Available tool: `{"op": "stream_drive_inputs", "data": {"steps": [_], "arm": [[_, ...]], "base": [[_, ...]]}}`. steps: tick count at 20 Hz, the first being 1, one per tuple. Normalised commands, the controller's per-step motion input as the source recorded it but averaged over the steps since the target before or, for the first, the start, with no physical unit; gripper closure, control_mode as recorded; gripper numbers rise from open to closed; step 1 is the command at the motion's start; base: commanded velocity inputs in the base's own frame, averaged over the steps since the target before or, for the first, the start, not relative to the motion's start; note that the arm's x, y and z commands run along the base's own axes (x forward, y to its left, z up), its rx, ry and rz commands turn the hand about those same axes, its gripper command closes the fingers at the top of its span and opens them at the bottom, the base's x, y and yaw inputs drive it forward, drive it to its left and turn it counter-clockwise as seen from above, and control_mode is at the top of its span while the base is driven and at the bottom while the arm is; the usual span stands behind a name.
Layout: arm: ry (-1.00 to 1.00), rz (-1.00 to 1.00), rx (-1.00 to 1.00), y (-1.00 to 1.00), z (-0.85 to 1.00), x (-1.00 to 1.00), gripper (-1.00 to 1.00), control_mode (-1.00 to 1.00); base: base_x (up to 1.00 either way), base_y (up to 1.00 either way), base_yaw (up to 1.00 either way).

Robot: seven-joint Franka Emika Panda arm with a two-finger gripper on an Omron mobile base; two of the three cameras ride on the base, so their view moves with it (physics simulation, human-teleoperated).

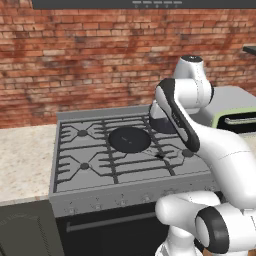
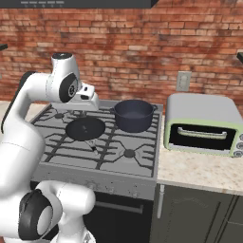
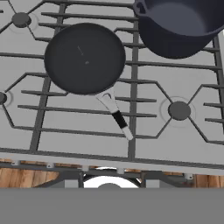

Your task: Move the pot and pan from the stove into the sink.

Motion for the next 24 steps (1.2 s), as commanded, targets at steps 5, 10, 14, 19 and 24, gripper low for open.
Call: {"op": "stream_drive_inputs", "data": {"steps": [5,10,14,19,24], "arm": [[0.00,0.00,0.00,0.00,0.00,-0.01,-1.00,-1.00],[0.00,0.01,-0.03,0.00,-0.15,0.00,-1.00,-1.00],[0.00,0.07,-0.11,-0.04,-0.35,-0.04,-1.00,-1.00],[0.00,0.09,-0.12,-0.04,-0.36,-0.03,-1.00,-1.00],[0.00,0.06,-0.01,-0.09,-0.25,0.03,-1.00,-1.00]], "base": [[0.00,0.00,0.00],[0.00,0.00,0.00],[0.00,0.00,0.00],[0.00,0.00,0.00],[0.00,0.00,0.00]]}}
